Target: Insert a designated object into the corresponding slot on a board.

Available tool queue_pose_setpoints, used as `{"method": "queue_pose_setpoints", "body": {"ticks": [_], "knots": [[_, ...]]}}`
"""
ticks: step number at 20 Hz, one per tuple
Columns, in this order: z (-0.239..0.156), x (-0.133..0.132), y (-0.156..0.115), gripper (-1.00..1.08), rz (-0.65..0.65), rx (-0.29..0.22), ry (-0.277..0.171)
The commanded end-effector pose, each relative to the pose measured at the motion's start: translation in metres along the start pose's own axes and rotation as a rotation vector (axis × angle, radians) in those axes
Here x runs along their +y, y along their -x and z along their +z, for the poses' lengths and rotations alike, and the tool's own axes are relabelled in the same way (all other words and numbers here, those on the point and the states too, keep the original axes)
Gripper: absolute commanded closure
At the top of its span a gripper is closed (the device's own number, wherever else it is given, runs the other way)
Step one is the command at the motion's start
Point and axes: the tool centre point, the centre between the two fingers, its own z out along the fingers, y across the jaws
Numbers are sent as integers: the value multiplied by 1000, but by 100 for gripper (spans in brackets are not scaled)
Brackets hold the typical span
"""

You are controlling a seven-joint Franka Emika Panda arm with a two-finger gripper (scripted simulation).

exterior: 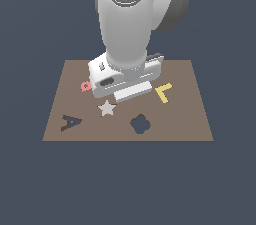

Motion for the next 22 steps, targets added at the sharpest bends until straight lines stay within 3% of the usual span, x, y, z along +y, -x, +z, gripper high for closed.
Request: {"method": "queue_pose_setpoints", "body": {"ticks": [1,11,22], "knots": [[-1,2,-19,108,-40,0,0],[-4,4,-82,108,-168,0,0],[-6,2,-112,108,-229,0,0]]}}
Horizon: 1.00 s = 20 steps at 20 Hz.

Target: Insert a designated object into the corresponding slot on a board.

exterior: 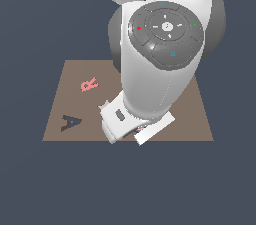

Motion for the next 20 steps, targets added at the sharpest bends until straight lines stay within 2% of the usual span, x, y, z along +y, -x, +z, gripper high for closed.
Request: {"method": "queue_pose_setpoints", "body": {"ticks": [1,13,14,20], "knots": [[0,1,-4,108,-7,0,0],[10,1,-6,108,-11,0,6],[10,1,-6,-92,-11,0,6],[10,1,-6,-92,-11,0,6]]}}
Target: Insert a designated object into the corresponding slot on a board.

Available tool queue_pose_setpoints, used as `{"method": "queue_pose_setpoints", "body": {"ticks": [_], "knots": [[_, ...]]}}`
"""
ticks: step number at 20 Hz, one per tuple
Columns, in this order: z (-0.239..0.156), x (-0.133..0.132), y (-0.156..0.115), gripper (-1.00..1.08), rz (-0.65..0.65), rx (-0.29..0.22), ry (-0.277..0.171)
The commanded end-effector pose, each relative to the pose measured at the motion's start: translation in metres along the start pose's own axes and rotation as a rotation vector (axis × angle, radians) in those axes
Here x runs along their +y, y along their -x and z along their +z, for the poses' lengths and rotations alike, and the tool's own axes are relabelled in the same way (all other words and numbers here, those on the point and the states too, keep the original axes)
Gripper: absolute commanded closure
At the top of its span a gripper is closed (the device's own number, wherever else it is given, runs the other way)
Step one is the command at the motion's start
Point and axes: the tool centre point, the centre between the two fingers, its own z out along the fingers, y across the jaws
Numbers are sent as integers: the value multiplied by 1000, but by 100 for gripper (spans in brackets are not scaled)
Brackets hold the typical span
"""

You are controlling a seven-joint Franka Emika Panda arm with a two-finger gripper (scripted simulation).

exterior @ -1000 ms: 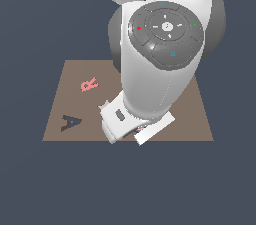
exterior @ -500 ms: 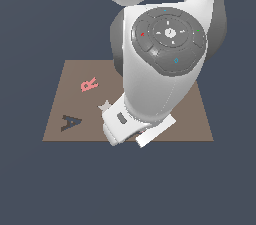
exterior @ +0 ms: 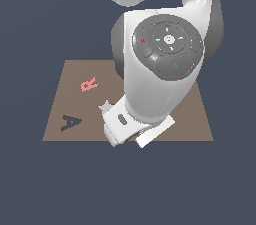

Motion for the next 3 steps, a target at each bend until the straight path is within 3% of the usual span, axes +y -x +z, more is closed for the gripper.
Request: {"method": "queue_pose_setpoints", "body": {"ticks": [1,3], "knots": [[0,0,0,-92,0,0,0],[0,0,0,-92,0,0,0]]}}
